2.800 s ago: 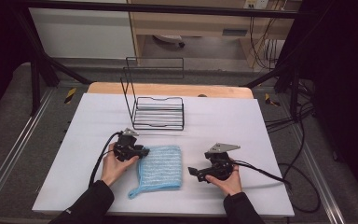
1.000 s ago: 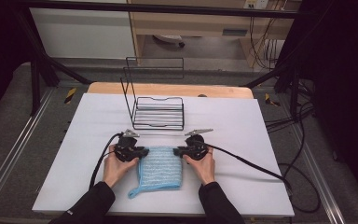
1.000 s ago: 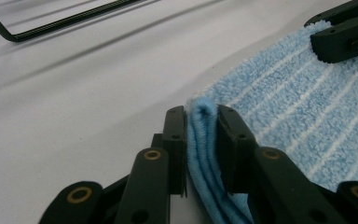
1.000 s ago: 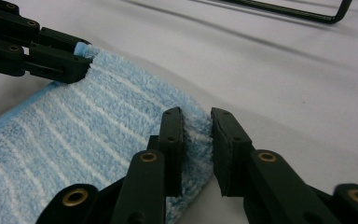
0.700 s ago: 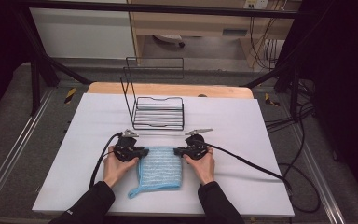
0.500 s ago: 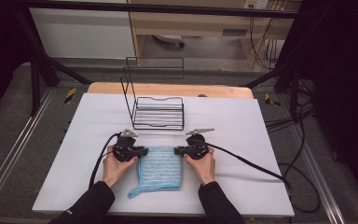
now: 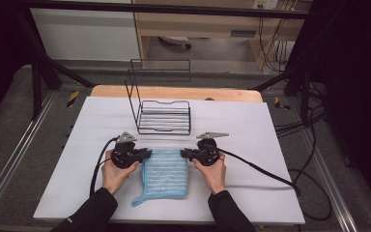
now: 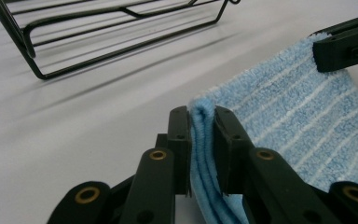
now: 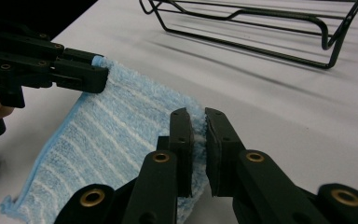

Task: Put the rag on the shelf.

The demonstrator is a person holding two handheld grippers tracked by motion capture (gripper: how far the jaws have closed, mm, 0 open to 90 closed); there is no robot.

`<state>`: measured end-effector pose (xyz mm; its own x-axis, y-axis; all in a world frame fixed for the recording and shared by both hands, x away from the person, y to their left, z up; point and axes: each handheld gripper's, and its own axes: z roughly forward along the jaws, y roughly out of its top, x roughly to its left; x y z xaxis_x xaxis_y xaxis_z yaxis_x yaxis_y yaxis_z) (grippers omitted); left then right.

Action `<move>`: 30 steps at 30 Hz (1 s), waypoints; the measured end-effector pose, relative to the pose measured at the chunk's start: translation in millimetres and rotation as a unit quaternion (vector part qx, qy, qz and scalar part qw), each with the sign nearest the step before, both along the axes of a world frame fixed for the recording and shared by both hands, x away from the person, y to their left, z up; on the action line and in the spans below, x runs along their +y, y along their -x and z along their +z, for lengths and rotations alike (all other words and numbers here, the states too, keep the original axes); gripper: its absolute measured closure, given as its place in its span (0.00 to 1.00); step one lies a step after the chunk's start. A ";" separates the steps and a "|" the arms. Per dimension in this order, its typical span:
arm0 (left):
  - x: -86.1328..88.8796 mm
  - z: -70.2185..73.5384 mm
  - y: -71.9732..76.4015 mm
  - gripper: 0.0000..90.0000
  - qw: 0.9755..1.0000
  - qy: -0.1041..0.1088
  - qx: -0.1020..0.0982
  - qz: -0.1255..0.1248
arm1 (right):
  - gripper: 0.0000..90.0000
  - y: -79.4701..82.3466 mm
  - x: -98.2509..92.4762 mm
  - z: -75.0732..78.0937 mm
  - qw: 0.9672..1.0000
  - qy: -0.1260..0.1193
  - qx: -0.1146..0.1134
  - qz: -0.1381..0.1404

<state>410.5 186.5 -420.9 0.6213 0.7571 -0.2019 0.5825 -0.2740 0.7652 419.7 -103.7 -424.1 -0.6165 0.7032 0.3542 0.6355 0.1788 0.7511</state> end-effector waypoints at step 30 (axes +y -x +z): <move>4.7 45.6 29.5 0.87 0.996 0.036 -0.079 0.005 | 0.92 26.4 -6.4 44.0 0.995 -0.030 -0.094 0.003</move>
<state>381.0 191.2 -375.3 0.6422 0.7503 -0.1569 0.4557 -0.2092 0.8652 393.3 -110.1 -380.0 -0.6805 0.6799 0.2733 0.4821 0.1345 0.8658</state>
